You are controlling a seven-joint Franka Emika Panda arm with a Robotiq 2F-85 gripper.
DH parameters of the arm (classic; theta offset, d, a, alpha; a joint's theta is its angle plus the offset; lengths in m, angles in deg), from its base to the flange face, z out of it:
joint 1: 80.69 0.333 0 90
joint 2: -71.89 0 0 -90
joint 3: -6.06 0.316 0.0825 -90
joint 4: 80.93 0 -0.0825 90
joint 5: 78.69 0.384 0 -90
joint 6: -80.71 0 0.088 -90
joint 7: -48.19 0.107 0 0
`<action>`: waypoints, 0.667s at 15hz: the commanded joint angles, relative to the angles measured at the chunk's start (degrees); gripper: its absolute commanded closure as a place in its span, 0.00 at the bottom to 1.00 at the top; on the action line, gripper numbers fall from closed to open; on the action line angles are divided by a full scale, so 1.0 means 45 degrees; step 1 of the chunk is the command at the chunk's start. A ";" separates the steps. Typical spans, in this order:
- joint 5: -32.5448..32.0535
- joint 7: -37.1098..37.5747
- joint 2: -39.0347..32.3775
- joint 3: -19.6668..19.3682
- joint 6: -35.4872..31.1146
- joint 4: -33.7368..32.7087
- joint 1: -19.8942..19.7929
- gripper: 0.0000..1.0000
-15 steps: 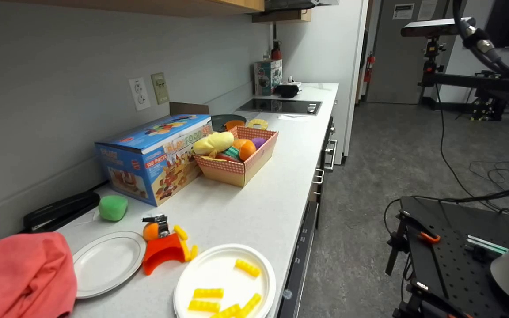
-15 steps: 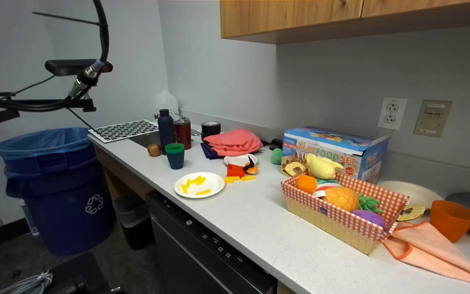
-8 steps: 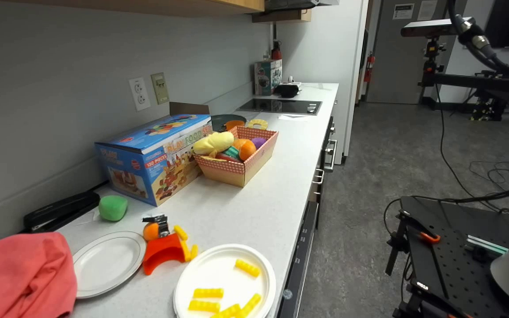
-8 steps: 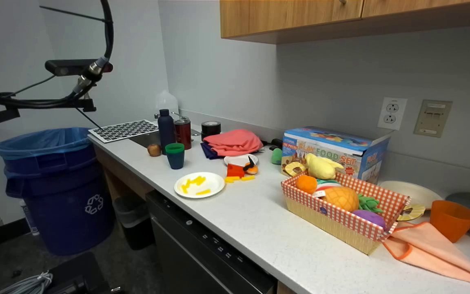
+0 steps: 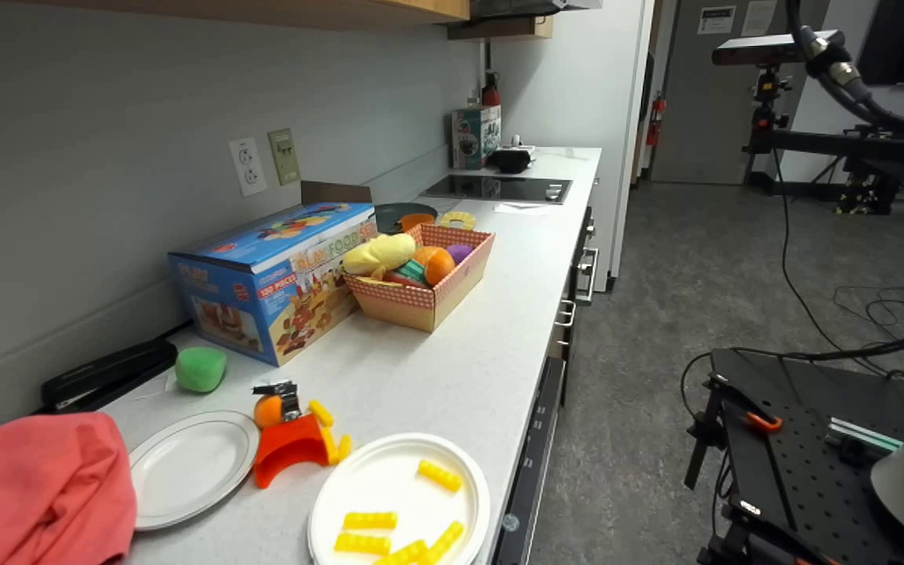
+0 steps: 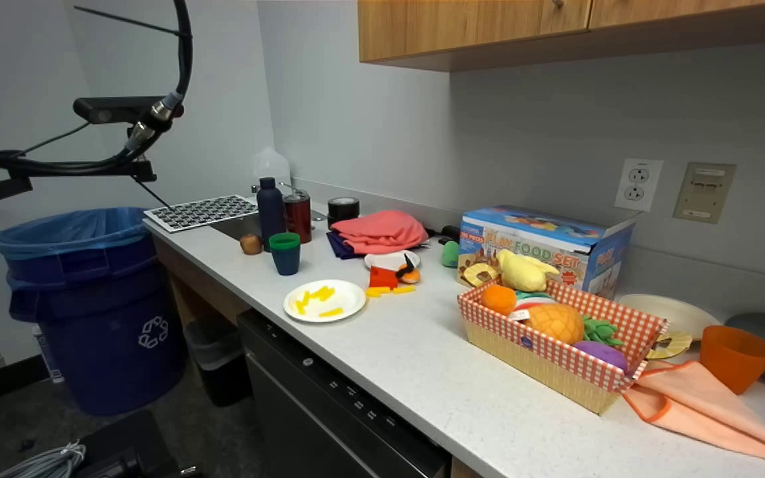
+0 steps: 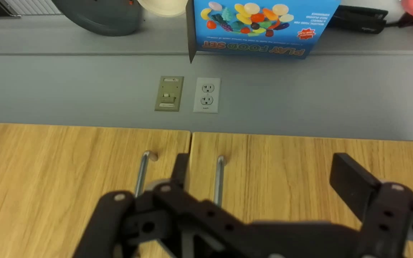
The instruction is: Open the left cabinet door
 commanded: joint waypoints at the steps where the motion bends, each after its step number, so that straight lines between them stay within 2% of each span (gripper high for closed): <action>1: 0.1841 -0.1015 -0.0812 -0.0726 -0.0412 -0.0857 0.0564 0.00; 5: 0.3704 -0.2523 -0.1875 -0.1092 -0.0420 -0.1965 0.0926 0.00; 10: 0.4457 -0.3695 -0.3129 -0.1223 -0.0396 -0.3488 0.0579 0.00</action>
